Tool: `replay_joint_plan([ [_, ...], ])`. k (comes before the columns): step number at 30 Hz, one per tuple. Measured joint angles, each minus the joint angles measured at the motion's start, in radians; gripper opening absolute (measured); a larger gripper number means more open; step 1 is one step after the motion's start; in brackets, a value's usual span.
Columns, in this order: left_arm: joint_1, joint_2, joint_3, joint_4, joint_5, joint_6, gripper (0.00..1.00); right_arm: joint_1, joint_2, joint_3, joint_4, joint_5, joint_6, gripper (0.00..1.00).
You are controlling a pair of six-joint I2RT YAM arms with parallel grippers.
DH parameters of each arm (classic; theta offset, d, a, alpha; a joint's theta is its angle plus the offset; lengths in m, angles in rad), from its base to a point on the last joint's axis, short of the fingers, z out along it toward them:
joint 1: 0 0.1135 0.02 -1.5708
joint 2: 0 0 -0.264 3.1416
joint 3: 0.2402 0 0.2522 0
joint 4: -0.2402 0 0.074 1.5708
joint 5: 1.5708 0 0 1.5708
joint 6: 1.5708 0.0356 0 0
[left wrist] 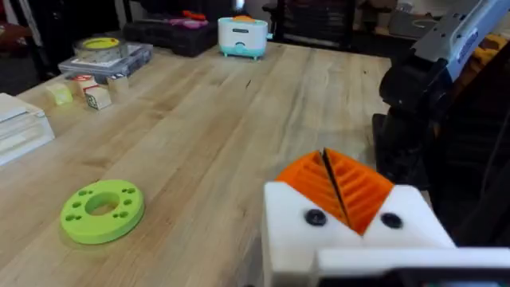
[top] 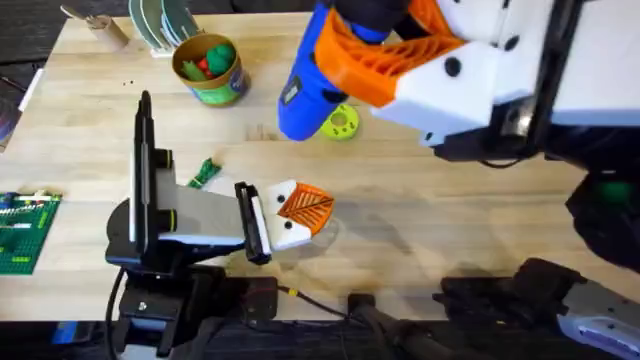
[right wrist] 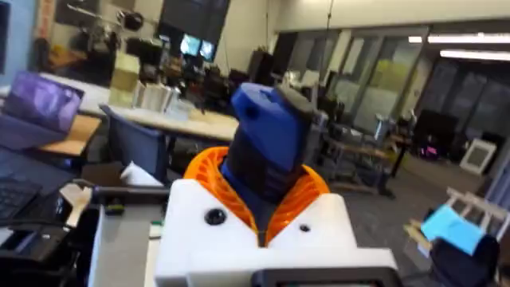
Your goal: Pick up the gripper from the table and insert it into the empty holder that is missing its gripper. Then pick up a screw, insert it into the mounting hole, and use the screwdriver to tighten it. Finally, clean up the table by picking up the vegetable and placing it into the bucket.
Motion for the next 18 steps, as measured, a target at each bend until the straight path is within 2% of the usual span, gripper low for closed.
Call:
replay_joint_plan([
  [3, 0.0, 0.0, 0.0, 0.0, 0.0, 0.0, 0.003, -0.04, 0.008, 0.0, -0.091, 0.003, -0.032, 0.025],
  [6, 0.0, 0.0, 0.0, 0.0, 0.0, 0.0, 0.003, -0.103, 0.041, 0.0, -0.212, 0.053, -0.14, 0.025],
  [13, 0.0, 0.0, 0.0, 0.0, 0.0, 0.0, 0.003, -0.316, 0.178, 0.0, -0.429, 0.239, -0.501, 0.025],
  [18, 0.0, 0.0, 0.0, 0.0, 0.0, 0.0, 0.003, -0.392, 0.279, 0.001, -0.569, 0.419, -0.754, 0.025],
])
